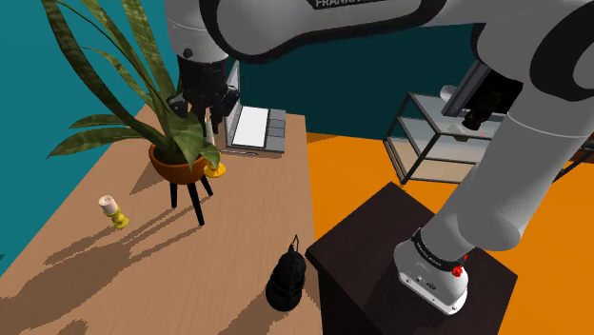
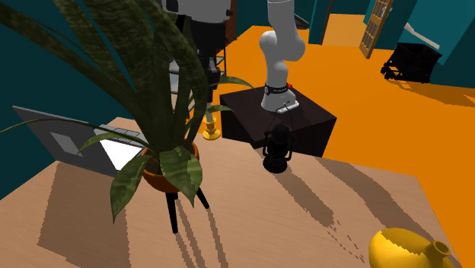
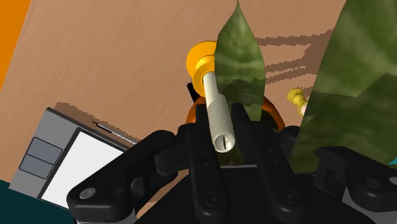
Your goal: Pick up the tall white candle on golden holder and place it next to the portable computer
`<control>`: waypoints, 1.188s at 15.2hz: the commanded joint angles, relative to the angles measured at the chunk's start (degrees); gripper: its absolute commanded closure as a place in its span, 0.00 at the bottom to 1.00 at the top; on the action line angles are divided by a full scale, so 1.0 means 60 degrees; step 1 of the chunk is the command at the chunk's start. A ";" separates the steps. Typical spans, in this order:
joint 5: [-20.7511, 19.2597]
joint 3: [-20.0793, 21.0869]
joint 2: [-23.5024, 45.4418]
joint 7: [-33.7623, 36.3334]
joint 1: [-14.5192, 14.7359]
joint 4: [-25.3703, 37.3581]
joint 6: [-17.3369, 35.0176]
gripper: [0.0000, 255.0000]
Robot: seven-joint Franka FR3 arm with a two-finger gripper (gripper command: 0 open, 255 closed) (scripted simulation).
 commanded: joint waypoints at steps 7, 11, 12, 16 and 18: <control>-0.0006 0.0041 0.0074 -0.0066 0.0101 0.1111 -0.1049 1.00; -0.0050 0.0060 0.0170 -0.0087 0.0175 0.1746 -0.1601 1.00; -0.0066 0.0064 0.0201 -0.0090 0.0197 0.1909 -0.1737 1.00; 0.0509 -0.0250 -0.0660 -0.1118 -0.0603 0.0905 -0.1361 1.00; 0.0750 -0.0446 -0.1016 -0.1640 -0.0940 0.0503 -0.1219 1.00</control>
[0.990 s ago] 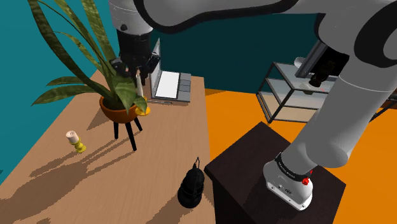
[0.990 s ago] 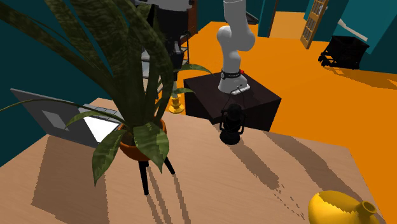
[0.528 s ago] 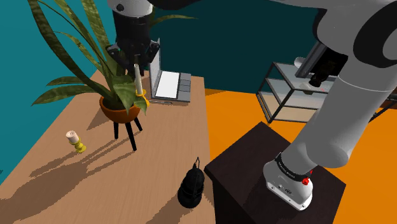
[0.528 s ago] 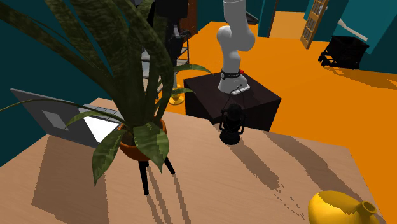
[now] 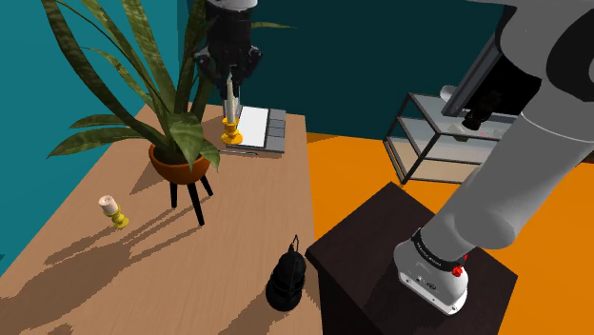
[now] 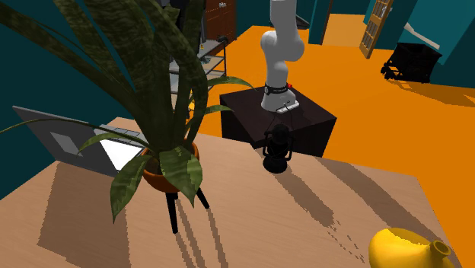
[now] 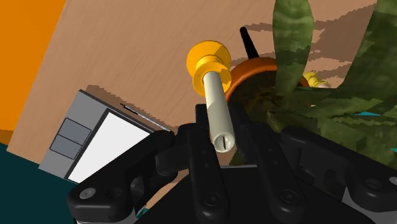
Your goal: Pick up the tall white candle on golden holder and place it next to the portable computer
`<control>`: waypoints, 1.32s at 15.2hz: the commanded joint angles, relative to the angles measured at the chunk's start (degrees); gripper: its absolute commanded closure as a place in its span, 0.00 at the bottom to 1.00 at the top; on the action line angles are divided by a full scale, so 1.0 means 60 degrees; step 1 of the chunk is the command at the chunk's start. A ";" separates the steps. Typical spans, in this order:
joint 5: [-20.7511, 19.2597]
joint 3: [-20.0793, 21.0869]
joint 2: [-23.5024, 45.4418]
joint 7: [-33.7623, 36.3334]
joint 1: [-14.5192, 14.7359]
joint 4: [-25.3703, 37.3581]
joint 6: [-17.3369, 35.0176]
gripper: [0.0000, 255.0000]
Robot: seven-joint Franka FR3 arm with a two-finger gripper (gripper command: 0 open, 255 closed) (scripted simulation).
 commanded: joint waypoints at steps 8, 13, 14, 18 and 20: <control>0.0752 -0.1011 -0.1075 -0.2308 -0.1236 -0.1099 0.0310 1.00; 0.0946 -0.1613 -0.1288 -0.3504 -0.1803 -0.1350 0.0411 1.00; 0.0971 -0.1731 -0.1299 -0.3736 -0.1913 -0.1365 0.0423 1.00; 0.1037 -0.2187 -0.1239 -0.4638 -0.2347 -0.1308 0.0444 1.00; 0.1055 -0.2406 -0.1149 -0.5074 -0.2560 -0.1208 0.0438 1.00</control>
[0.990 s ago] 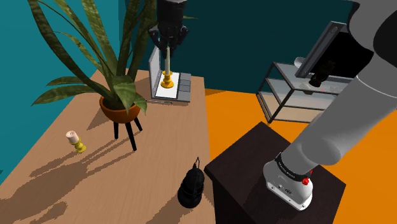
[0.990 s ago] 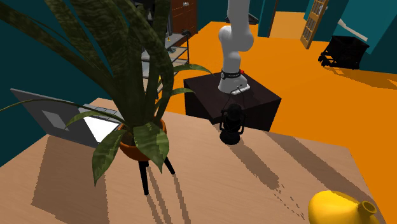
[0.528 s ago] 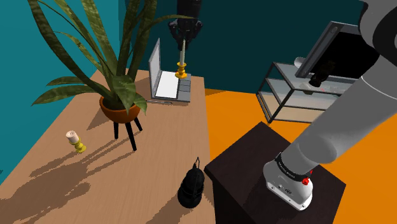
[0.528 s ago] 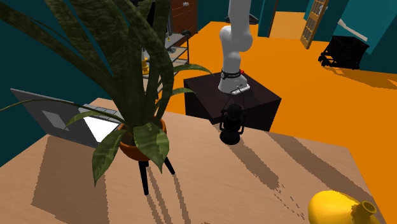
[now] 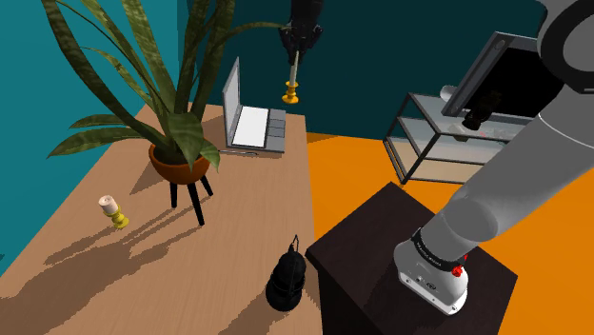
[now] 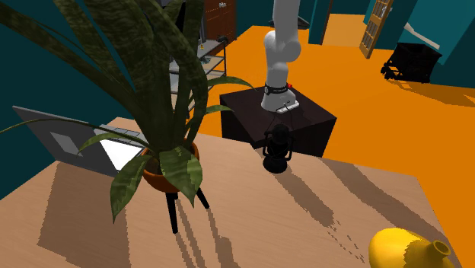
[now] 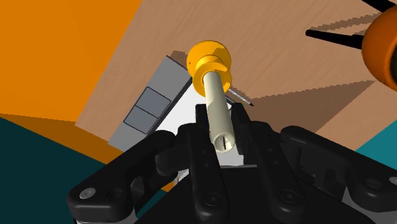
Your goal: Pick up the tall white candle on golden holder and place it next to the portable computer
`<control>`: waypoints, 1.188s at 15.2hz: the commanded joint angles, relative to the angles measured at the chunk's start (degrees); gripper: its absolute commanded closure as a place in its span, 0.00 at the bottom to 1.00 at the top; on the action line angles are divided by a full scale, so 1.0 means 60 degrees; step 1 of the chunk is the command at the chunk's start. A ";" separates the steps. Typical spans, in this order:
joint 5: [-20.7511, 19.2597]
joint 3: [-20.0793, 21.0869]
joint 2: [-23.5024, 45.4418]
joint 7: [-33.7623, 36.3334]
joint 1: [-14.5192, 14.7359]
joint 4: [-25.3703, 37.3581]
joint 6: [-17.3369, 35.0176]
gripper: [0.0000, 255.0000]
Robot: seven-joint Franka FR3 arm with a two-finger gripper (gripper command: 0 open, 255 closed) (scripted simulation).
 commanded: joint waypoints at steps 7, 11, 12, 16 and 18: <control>0.0075 -0.0839 0.0545 -0.1730 -0.0851 0.0635 -0.0078 1.00; 0.0088 -0.1198 0.1102 -0.2511 -0.1258 0.1341 -0.0233 1.00; 0.0089 -0.1213 0.1131 -0.2545 -0.1277 0.1378 -0.0242 1.00; 0.0102 -0.1218 0.1061 -0.2554 -0.1287 0.0772 0.0295 1.00; 0.0105 -0.1219 0.1040 -0.2558 -0.1290 0.0489 0.0558 1.00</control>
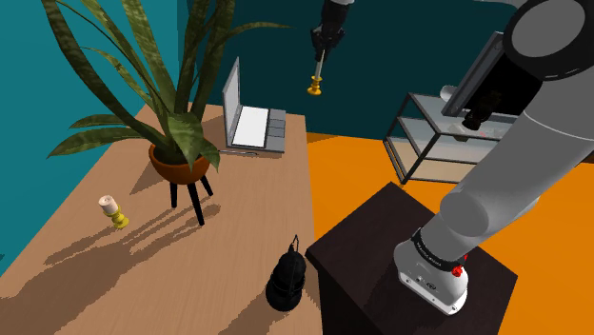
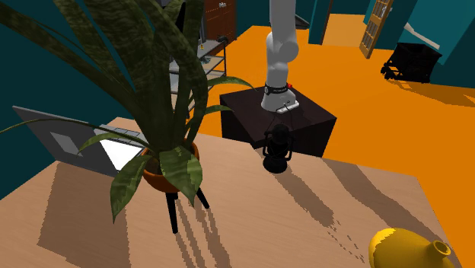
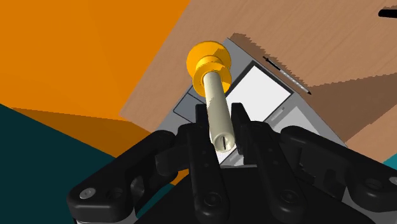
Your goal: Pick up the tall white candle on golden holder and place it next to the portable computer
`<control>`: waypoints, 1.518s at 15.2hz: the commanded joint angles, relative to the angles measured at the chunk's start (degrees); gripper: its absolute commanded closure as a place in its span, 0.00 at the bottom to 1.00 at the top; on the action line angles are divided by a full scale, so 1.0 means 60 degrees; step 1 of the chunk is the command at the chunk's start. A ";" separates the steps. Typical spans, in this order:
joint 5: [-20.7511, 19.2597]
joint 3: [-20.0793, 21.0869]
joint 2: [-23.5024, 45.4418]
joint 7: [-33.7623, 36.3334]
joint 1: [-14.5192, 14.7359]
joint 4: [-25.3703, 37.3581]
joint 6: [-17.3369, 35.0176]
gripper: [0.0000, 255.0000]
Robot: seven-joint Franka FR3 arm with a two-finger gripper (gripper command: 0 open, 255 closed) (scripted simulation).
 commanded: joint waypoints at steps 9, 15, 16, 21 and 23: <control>-0.0007 -0.0006 0.0034 -0.0003 -0.0006 -0.1221 0.1260 1.00; -0.0029 -0.0009 0.0144 0.0008 -0.0005 -0.1856 0.2003 1.00; -0.0034 -0.0010 0.0170 0.0011 -0.0004 -0.1953 0.2125 1.00; -0.0067 -0.0014 0.0325 0.0030 0.0001 -0.2405 0.2731 1.00; -0.0083 -0.0016 0.0401 0.0039 0.0003 -0.2570 0.2971 1.00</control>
